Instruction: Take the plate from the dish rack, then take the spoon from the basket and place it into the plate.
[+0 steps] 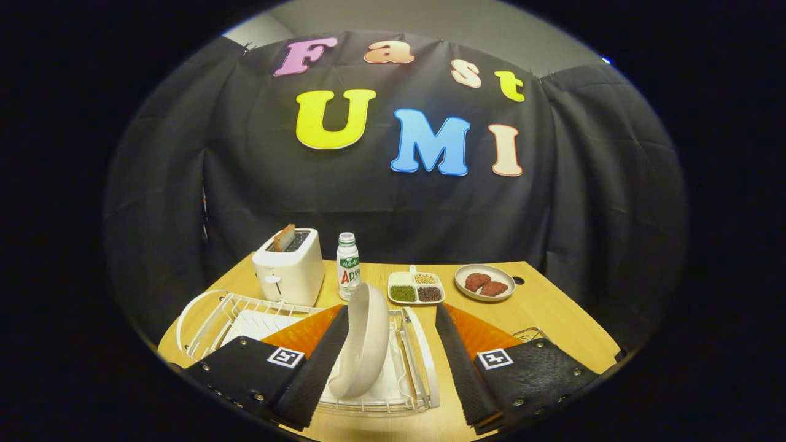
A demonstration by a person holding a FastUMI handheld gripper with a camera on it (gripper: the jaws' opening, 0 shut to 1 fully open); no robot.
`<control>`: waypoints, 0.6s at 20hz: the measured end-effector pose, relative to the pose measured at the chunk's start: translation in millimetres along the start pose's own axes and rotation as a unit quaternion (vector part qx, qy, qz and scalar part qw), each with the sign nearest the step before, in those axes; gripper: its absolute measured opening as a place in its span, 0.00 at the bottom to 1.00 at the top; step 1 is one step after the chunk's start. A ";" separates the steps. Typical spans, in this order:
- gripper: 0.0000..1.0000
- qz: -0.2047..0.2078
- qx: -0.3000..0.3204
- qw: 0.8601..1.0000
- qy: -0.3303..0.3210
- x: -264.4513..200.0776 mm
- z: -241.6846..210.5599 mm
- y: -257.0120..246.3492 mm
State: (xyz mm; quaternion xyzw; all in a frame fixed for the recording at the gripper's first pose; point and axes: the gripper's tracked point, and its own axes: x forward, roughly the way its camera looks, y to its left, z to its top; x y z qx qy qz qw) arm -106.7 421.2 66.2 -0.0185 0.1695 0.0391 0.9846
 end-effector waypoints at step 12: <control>0.27 -0.078 -0.091 0.989 0.088 47.8 -25.9 7.7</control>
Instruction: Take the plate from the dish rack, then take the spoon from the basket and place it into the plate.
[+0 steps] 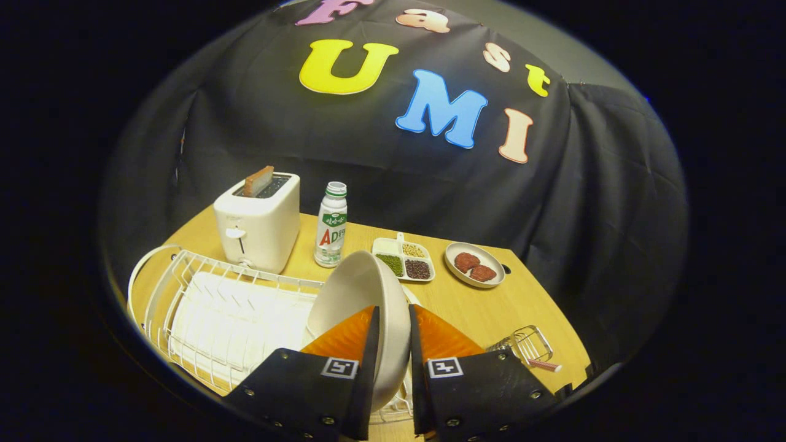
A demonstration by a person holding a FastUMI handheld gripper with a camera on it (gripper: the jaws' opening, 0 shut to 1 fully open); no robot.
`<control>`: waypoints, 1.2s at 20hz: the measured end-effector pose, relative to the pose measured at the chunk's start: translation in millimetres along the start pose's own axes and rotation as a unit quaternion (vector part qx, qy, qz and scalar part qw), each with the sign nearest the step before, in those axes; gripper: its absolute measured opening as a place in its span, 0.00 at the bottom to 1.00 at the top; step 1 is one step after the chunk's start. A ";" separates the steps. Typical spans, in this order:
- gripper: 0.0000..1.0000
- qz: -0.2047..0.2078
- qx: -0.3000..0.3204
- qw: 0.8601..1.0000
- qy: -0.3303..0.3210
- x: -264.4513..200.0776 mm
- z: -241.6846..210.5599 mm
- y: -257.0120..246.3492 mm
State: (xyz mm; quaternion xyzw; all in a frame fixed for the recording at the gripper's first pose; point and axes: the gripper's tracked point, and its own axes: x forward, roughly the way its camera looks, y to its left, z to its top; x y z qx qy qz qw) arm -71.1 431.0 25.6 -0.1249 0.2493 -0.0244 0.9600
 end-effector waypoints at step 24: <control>0.11 -0.082 -0.163 0.982 -0.055 -129.3 34.2 -0.9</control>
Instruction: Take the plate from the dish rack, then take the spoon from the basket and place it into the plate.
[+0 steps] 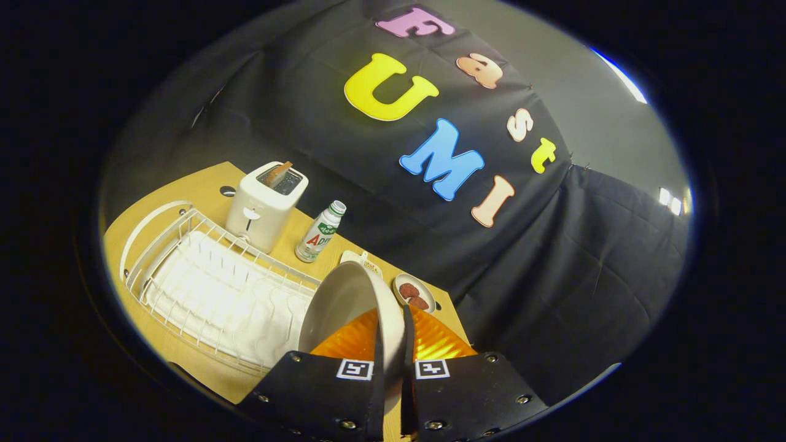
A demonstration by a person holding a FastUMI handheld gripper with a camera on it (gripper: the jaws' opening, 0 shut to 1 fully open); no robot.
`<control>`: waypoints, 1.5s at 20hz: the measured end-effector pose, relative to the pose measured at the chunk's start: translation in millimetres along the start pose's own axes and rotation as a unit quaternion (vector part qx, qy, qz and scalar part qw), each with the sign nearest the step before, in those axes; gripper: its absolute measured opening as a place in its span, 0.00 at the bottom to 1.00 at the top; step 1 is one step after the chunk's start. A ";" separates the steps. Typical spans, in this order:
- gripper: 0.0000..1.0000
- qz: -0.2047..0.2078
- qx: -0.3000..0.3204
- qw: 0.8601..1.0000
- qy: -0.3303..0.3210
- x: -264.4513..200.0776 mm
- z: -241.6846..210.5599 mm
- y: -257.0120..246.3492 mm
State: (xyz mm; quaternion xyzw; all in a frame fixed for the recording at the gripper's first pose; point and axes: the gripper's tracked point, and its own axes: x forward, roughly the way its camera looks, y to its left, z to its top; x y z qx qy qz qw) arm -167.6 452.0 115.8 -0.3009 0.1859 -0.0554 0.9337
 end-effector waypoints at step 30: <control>0.11 0.232 0.289 0.922 0.109 -20.6 -199.9 60.5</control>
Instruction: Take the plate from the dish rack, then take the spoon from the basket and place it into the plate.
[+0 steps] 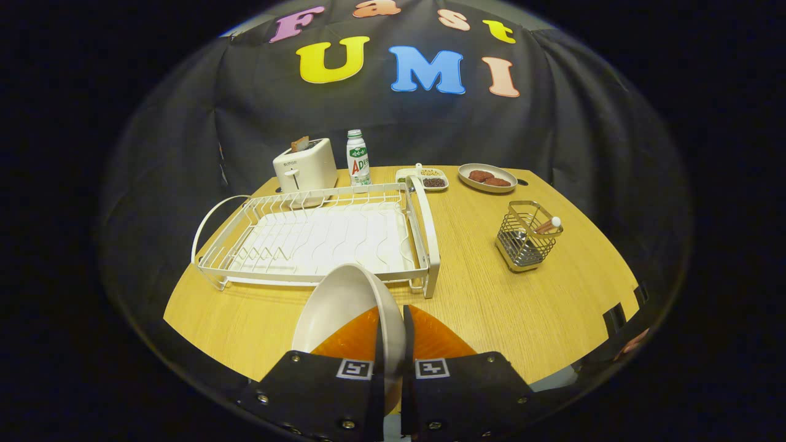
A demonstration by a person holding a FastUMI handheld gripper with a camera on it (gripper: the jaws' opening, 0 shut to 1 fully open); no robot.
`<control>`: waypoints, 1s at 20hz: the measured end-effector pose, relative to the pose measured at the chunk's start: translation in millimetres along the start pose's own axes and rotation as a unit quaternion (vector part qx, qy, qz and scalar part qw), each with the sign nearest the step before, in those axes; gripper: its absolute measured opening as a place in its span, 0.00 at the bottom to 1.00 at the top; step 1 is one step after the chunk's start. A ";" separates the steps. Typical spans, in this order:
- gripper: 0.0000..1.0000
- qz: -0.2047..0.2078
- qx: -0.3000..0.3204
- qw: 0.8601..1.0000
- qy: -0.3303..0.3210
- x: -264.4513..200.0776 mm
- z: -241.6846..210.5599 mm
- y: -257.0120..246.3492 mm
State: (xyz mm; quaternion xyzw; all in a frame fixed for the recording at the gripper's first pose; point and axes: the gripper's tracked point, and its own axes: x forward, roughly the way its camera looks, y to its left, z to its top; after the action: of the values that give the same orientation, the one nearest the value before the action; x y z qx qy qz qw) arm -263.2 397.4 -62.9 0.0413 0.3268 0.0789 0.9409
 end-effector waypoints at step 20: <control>0.13 -0.141 -0.001 0.990 -0.018 7.0 39.3 -101.0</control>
State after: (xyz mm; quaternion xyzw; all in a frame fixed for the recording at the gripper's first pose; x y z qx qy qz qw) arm -221.1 298.1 -49.4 -0.0043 0.3123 -0.0553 0.9484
